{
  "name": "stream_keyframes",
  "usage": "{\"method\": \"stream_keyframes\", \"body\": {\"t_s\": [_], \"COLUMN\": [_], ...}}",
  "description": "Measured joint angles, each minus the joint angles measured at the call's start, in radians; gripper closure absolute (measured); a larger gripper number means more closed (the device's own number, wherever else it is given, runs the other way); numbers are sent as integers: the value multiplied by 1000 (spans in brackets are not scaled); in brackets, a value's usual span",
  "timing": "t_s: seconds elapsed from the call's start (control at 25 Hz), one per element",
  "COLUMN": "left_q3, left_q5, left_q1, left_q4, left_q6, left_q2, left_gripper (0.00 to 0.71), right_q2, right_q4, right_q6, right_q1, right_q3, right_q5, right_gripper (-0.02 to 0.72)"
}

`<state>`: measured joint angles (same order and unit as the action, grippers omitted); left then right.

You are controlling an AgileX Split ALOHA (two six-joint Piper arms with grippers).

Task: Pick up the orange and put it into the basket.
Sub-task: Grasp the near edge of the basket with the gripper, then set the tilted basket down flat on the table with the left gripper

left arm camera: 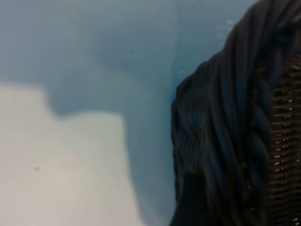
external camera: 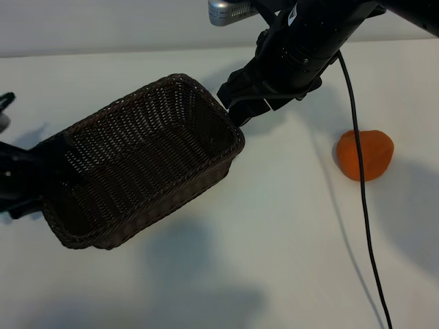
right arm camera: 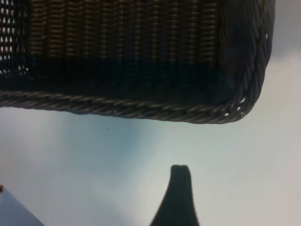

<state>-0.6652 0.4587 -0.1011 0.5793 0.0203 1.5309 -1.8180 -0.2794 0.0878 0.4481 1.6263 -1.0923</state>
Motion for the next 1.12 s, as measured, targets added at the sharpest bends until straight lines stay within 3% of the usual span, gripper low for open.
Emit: {"method": "stream_keyframes", "body": {"t_s": [0.16,0.28,0.36,0.52,0.56,1.12], "left_q3": [0,0,1,10,10,3], "left_q5": [-9,-8,-8,-15,-19,29], "left_q1": [0,0,0,0,0,0], "left_q4": [97,114,116,121,121,114], "left_q6": [-100,-132,-142,-152,-158,-225], "left_q2": [64,95,109,117,118,71], "left_gripper": [125,183,266,523,554,554], "right_q2": [0,0,0,0,0,0], "right_q4": [0,0,0,0,0,-1], "right_q6": [0,0,0,0,0,0], "right_q1": [0,0,0,0,0,0], "right_q3": [0,0,0,0,0,0], "right_q5": [0,-1,-1,-1,-1,-8], "right_gripper": [108,108,108,108,108,108]}}
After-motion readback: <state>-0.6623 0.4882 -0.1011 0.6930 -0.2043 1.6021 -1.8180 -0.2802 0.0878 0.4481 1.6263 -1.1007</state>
